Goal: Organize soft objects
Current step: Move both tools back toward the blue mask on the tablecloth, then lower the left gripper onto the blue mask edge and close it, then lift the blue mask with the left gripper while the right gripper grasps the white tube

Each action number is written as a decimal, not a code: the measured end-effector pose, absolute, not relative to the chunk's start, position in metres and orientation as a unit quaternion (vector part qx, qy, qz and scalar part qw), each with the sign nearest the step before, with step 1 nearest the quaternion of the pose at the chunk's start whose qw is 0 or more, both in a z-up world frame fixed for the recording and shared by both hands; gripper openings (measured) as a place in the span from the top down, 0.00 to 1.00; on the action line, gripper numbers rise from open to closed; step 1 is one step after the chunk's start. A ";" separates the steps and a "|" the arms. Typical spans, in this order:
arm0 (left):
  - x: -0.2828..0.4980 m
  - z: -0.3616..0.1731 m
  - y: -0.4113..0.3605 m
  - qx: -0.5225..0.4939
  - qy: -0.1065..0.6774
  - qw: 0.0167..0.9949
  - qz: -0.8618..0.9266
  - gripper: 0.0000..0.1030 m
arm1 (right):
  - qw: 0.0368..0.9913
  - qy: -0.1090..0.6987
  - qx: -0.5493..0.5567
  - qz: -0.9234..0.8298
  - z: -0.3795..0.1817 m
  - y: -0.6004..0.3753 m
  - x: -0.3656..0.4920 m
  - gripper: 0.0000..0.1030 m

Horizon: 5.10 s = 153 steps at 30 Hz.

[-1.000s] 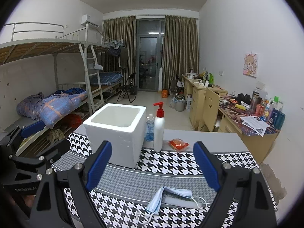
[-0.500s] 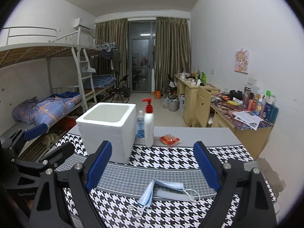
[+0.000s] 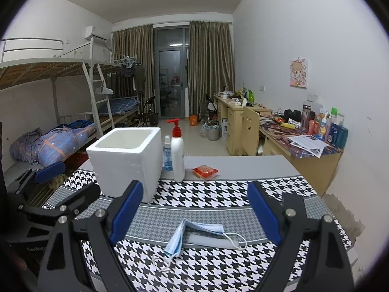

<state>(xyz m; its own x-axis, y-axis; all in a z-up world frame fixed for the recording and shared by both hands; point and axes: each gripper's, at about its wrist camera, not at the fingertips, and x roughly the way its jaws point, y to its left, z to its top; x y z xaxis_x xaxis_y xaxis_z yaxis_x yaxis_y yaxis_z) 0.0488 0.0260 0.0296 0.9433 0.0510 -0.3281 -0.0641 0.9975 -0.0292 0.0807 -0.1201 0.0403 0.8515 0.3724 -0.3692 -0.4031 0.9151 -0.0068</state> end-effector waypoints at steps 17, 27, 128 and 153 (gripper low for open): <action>0.070 -0.001 0.007 -0.015 0.198 0.980 0.020 0.01 | 0.962 0.205 -0.026 0.181 0.015 -0.142 0.089 0.12; 0.082 -0.017 0.001 -0.020 0.217 0.976 0.015 0.01 | 0.960 0.219 -0.024 0.170 0.000 -0.148 0.094 0.12; 0.168 -0.096 0.013 -0.063 0.377 0.923 0.032 0.90 | 0.891 0.391 -0.031 0.230 -0.100 -0.151 0.181 0.12; 0.141 -0.088 0.044 -0.095 0.365 0.926 0.031 0.90 | 0.865 0.439 0.051 0.238 -0.111 -0.126 0.204 0.51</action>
<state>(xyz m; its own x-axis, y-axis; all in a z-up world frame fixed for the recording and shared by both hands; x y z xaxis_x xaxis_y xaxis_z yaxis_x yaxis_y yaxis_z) 0.1414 0.0438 -0.0882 0.7316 -0.0123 -0.6816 -0.1260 0.9802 -0.1530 0.2043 -0.1262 -0.1108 0.5014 0.4572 -0.7346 -0.3677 0.8811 0.2975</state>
